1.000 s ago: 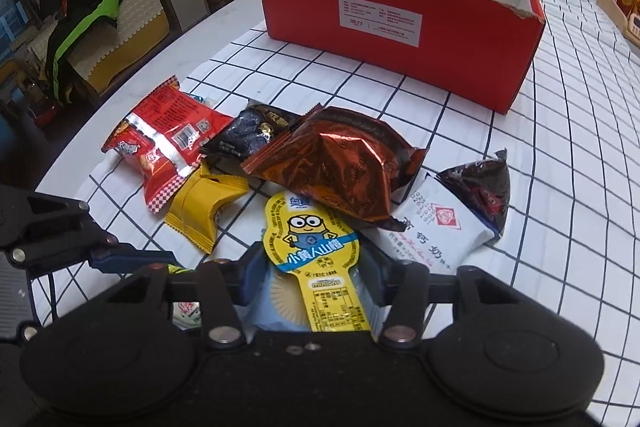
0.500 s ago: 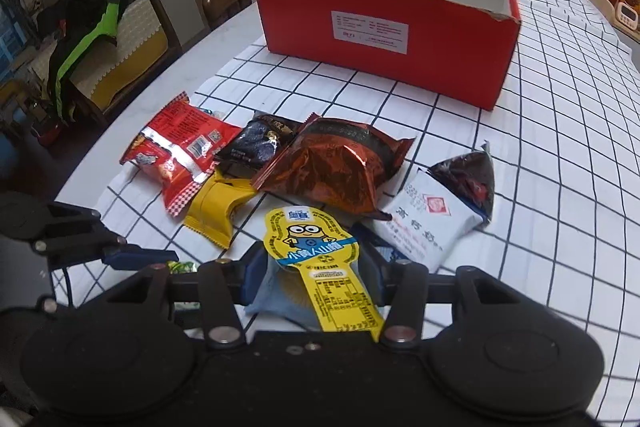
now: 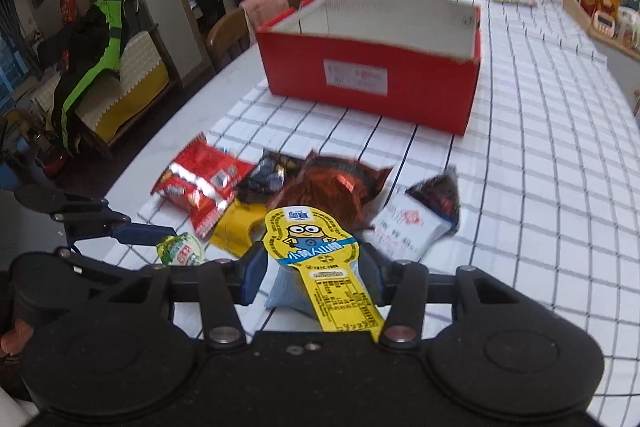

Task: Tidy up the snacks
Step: 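Carry both snacks into the red box and open both tools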

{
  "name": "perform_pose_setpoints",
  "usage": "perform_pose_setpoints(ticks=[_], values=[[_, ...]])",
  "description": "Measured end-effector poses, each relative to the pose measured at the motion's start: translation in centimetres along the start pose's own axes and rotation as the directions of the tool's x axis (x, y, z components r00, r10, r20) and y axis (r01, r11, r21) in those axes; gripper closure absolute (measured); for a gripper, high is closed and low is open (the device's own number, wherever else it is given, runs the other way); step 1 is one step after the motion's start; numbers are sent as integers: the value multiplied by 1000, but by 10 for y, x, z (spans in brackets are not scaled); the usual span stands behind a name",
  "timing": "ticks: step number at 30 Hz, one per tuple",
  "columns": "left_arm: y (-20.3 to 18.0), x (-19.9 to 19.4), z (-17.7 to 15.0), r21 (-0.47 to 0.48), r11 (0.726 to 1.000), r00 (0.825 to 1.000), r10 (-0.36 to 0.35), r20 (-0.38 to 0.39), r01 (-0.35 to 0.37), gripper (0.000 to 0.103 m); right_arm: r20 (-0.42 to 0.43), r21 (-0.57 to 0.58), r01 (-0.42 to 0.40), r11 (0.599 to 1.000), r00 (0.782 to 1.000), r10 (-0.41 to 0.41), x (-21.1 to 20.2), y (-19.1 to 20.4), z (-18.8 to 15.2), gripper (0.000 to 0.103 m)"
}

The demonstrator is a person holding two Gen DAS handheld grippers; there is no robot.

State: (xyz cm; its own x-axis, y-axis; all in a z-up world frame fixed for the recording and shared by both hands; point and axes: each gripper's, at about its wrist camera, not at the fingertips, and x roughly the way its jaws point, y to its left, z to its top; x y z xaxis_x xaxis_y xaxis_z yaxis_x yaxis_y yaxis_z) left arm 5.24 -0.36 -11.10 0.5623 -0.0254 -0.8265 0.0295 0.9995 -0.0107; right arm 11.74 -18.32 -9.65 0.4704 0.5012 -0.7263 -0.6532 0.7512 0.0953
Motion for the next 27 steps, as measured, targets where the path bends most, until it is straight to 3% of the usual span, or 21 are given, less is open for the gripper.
perform_pose_setpoints(ticks=[13,21,27], values=[[15,-28,76,-26,998,988,65,137,-62,59,136,-43,61,997,989,-54,-23,-15,60,54],[21,-28,129,-14,997,976,80,202,-78,59,181,-69,104,992,979,-90,-9,-37,106,54],[30,-10,169,-28,995,975,103,197,-99,59,170,-49,121,991,979,-111,16,-62,139,54]])
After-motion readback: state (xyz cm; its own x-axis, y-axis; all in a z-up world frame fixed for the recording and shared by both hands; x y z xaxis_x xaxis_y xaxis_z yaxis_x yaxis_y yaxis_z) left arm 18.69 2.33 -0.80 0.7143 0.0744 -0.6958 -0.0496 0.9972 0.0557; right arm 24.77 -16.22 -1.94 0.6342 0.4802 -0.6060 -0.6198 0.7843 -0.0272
